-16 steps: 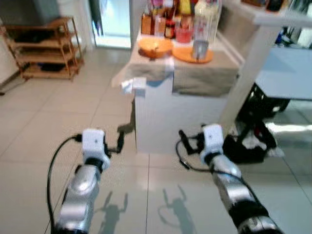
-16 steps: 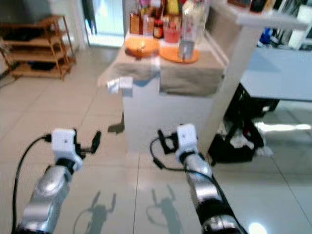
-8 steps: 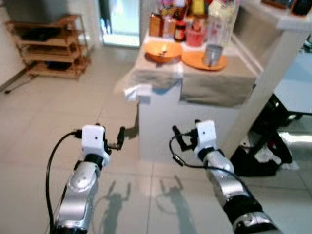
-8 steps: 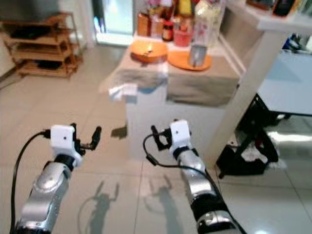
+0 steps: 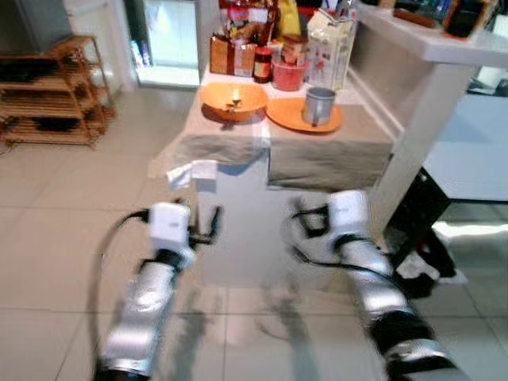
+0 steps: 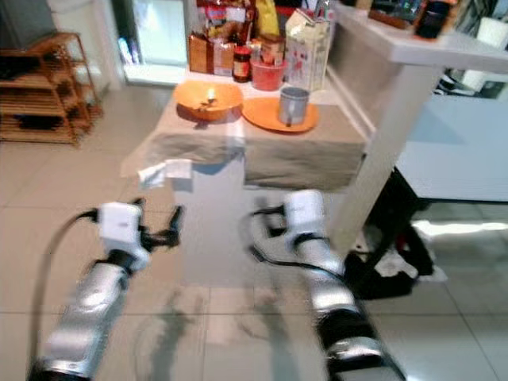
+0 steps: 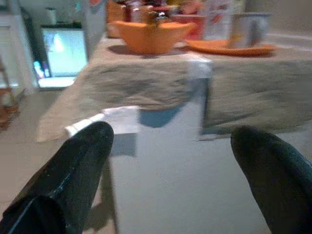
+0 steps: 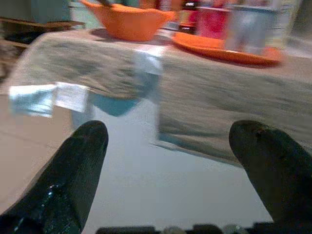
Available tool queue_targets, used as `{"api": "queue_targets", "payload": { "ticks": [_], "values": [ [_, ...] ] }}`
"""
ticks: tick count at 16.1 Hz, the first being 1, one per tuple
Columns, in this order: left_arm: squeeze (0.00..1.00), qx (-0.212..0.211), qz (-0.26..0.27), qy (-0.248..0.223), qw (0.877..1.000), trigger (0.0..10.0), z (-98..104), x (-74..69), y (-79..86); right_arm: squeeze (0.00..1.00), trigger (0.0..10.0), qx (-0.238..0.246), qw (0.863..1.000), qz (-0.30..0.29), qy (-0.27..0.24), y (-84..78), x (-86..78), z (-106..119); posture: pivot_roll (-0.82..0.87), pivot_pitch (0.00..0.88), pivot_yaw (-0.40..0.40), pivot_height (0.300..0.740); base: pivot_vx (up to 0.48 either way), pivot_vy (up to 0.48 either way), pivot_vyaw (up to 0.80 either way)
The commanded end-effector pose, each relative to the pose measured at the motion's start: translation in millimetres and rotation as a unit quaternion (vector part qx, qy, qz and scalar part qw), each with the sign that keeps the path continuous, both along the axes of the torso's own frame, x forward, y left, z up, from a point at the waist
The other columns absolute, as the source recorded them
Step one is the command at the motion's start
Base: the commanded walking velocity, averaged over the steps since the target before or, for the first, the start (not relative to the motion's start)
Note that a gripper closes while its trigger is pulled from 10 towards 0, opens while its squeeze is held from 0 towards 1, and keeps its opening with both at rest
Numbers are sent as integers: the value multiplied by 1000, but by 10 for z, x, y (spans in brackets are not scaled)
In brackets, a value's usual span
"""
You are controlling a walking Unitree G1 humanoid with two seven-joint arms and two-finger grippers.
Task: Setting the table
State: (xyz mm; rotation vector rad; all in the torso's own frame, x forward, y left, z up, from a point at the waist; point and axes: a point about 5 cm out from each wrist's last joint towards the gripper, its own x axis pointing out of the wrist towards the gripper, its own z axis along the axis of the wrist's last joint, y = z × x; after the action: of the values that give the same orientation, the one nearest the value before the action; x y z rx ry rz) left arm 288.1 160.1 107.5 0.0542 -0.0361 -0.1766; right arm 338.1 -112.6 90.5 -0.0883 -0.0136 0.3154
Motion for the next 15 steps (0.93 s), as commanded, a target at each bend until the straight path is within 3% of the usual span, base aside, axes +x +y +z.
{"api": "queue_targets", "payload": {
  "ticks": [1, 7, 10, 15],
  "values": [
    [0, 0, -18, -7, 1000, 10000, 37, 18, -98, 0, 10000, -8, 1000, -18, -6, -147, 34, 36, 65, 0, -42, 740, 480, 0, 0],
    [0, 4, -16, -4, 1000, 10000, 21, 0, -89, 0, 10000, -2, 1000, -21, 11, -138, 11, -31, 67, 0, -40, 740, 480, 0, 0],
    [0, 4, -16, -1, 1000, 10000, 8, -2, -89, 0, 10000, 24, 998, -54, 34, -204, 39, -57, 64, 0, -39, 740, 477, 0, 0],
    [0, 0, -21, 0, 1000, 10000, 1, -13, -99, 0, 10000, 18, 998, -55, 18, -210, 117, 52, 73, 0, -45, 740, 478, 0, 0]
  ]
}}
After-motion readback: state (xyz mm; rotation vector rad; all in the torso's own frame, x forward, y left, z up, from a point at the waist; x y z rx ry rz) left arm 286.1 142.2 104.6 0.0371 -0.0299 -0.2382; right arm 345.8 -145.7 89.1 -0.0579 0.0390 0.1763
